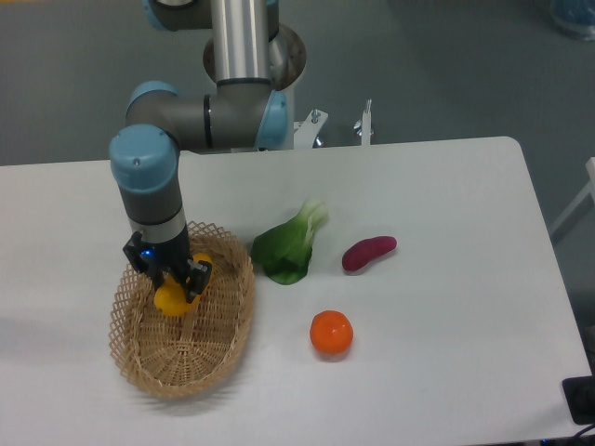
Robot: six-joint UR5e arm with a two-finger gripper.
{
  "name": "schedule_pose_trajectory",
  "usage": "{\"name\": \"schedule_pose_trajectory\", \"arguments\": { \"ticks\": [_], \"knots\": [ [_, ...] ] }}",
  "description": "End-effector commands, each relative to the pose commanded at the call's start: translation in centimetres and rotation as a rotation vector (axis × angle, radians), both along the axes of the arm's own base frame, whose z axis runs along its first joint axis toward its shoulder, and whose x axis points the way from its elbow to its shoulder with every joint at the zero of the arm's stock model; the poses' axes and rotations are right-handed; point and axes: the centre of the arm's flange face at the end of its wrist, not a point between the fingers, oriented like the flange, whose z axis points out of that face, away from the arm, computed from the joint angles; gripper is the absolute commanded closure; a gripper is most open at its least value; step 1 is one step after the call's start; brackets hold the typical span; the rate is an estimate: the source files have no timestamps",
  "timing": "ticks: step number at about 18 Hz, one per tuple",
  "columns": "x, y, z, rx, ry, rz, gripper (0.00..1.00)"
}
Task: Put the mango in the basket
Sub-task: 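Carry the held yellow mango over the wicker basket, then lower the mango into the basket and open the gripper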
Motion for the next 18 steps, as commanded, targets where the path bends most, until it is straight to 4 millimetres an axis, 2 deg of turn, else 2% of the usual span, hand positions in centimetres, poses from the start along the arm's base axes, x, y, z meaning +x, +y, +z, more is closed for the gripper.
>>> {"name": "schedule_pose_trajectory", "arguments": {
  "ticks": [6,11,12,14,15,16,18],
  "knots": [
    [0.0,0.3,-1.3,-0.017,-0.007,-0.006,0.46],
    [0.1,0.6,-1.2,-0.014,-0.006,-0.008,0.45],
    [0.1,0.6,-1.1,-0.013,-0.005,-0.009,0.39],
    [0.0,0.7,-1.1,-0.009,-0.002,-0.01,0.18],
    [0.0,0.9,-1.0,-0.002,0.001,-0.01,0.04],
    [-0.1,0.9,-0.8,0.0,0.003,-0.01,0.0],
    [-0.1,0.9,-0.7,0.002,0.002,-0.009,0.0]
  ]
}}
